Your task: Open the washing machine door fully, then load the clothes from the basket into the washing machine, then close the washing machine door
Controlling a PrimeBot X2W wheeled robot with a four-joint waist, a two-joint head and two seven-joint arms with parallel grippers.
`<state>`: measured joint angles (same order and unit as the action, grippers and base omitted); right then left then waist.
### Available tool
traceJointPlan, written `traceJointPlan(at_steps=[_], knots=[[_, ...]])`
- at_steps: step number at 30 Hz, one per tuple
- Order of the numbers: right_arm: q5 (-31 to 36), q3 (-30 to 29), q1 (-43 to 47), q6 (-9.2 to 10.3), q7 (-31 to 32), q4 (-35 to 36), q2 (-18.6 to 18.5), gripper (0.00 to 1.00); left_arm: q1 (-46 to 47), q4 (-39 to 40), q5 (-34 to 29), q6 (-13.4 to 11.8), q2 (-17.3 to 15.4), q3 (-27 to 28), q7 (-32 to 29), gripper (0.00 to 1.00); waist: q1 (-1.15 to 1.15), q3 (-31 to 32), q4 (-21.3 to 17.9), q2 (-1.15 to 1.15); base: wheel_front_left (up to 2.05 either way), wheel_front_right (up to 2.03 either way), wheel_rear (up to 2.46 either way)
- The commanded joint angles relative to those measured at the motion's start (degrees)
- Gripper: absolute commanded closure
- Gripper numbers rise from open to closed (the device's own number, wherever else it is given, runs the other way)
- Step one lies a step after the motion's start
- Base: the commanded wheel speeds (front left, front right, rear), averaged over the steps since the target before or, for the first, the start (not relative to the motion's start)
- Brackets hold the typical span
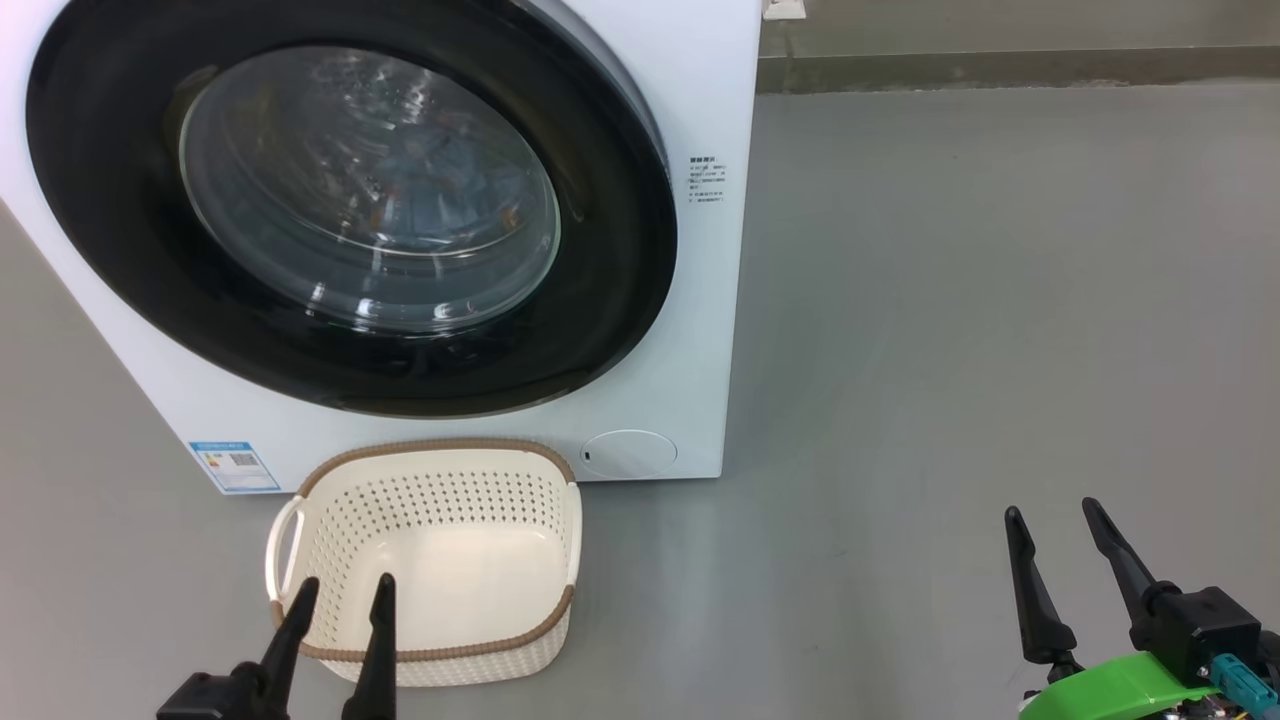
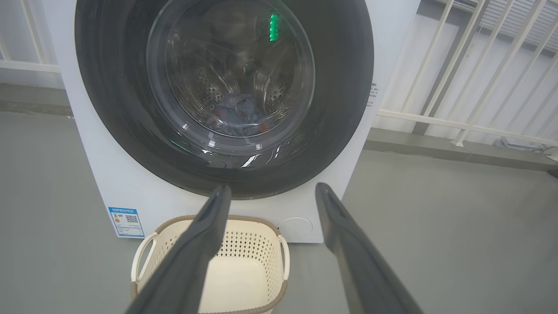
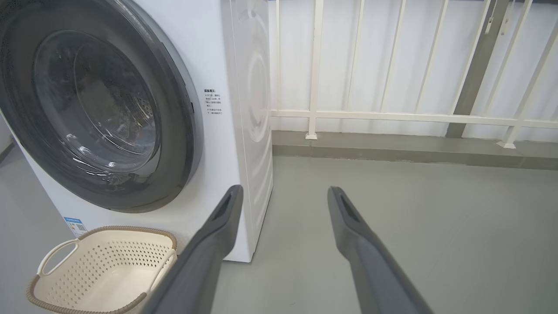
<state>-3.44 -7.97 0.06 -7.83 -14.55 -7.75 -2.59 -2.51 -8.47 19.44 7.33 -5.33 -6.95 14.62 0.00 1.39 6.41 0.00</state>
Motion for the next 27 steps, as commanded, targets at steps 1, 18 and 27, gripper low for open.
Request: traceJointPlan(at_steps=[1,18,27], knots=[[0.3,1.7,-0.9,0.34,-0.4,1.7,-0.3,0.0,0.9,1.1,0.0,0.2,-0.5,2.0,0.4,0.0,0.0,0.0,0.0,0.0,0.0,0.0,0.0],[0.3,1.6,-1.0,0.34,-0.4,1.3,-0.3,0.0,1.4,0.8,2.7,0.2,-1.2,0.3,0.4,0.0,0.0,-0.3,0.2,0.0,0.0,0.0,0.0],[0.3,1.6,-1.0,0.34,-0.4,1.2,-0.3,0.0,1.1,1.7,3.6,0.2,-2.8,-2.1,0.4,0.0,0.0,-0.5,0.2,0.0,0.0,0.0,0.0]])
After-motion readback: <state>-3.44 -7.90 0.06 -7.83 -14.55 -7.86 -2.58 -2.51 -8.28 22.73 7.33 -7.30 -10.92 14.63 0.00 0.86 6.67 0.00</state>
